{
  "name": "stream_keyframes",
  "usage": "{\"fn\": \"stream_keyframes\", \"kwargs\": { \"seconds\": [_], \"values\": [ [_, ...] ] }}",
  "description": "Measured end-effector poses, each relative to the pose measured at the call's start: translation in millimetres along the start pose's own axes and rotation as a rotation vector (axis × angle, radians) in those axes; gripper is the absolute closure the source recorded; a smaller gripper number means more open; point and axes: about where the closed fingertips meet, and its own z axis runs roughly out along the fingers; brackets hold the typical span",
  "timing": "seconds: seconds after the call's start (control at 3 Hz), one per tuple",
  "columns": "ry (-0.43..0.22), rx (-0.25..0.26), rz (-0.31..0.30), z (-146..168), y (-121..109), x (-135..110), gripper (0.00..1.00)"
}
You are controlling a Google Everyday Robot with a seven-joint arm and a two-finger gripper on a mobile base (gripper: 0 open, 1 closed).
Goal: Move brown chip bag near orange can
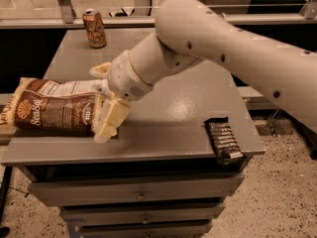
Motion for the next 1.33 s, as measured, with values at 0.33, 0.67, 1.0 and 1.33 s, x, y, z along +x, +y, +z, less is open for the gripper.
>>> {"fn": "stream_keyframes", "kwargs": {
  "seconds": [0.33, 0.67, 1.0, 1.33],
  "values": [
    [-0.045, -0.006, -0.030, 30.6, -9.8, -14.3, 0.18],
    [-0.062, 0.012, -0.040, 41.7, -19.9, -18.8, 0.41],
    [-0.062, 0.033, -0.036, 40.4, -22.9, -14.5, 0.63],
    [-0.046, 0.050, -0.016, 33.8, -18.8, -1.1, 0.88]
  ]
}}
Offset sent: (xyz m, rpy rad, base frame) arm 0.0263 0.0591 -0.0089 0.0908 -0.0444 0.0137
